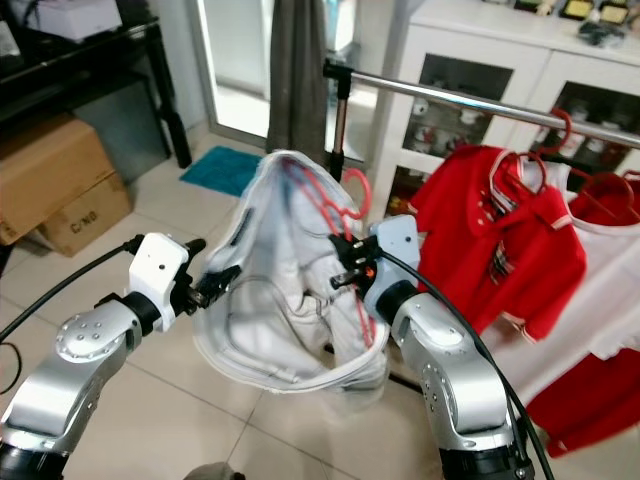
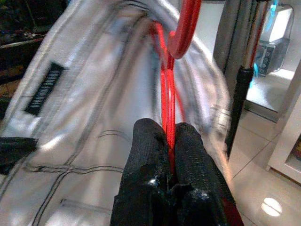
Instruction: Hang hanger
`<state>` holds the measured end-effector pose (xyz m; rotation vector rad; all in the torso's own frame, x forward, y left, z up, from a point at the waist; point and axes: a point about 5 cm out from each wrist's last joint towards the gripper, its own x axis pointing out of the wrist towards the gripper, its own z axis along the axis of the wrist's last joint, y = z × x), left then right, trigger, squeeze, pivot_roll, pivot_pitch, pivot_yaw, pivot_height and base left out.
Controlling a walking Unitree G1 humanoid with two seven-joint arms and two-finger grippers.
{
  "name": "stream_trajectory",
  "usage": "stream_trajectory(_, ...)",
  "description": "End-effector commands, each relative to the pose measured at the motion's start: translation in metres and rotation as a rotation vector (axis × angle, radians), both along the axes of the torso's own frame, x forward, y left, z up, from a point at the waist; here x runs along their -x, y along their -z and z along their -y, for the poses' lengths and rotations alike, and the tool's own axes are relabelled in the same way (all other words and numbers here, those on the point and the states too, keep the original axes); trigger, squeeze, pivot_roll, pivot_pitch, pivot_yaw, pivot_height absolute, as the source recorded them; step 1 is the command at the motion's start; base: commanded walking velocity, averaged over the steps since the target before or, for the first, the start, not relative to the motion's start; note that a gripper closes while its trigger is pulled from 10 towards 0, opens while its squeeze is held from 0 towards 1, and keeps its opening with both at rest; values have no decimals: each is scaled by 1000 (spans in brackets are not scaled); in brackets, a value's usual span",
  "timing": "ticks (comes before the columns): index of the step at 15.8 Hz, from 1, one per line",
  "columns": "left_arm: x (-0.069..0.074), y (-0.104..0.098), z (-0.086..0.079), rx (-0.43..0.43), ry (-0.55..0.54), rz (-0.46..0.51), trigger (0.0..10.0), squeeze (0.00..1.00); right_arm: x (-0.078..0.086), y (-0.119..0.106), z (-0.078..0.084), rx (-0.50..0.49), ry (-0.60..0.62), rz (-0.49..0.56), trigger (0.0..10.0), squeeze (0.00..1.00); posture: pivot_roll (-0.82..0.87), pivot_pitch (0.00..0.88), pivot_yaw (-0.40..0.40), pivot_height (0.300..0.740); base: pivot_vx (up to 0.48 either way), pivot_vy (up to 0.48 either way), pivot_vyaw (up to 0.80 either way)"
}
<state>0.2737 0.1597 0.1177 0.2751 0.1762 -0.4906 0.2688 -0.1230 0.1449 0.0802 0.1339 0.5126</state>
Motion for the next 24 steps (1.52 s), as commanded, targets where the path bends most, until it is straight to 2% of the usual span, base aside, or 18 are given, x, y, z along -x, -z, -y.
stream_trajectory(1,-7,-4,0,-11,-20,26,10000,0,2,-15,-2,-25,-28,62,0,0,-2,0,-13,740,0,0,0)
stream_trajectory(3,-11,-4,-1,0,-38,26,10000,0,3,-15,-2,-25,-37,63,0,0,-6,0,-11,740,0,0,0)
stream_trajectory(4,-14,-2,-3,3,-57,35,4627,0,4,-16,-2,-26,-40,65,0,0,-9,0,-10,740,0,0,0)
stream_trajectory(5,-15,-2,-4,7,-66,42,2745,0,4,-16,-1,-26,-42,66,0,0,-11,0,-8,740,0,0,0)
stream_trajectory(6,-16,-1,-6,13,-73,48,0,0,4,-16,-1,-25,-46,68,0,0,-11,0,-8,740,0,0,0)
stream_trajectory(17,-16,8,0,97,4,-28,0,0,6,-17,-1,-18,-76,80,0,0,-15,0,-11,740,0,0,0)
stream_trajectory(19,-16,13,-3,139,-26,-73,0,0,6,-17,-3,-26,-81,82,0,0,-14,0,-10,740,0,0,0)
stream_trajectory(24,-22,5,-12,188,-77,-49,0,0,7,-16,-3,-21,-91,84,0,0,-15,0,-8,740,0,0,0)
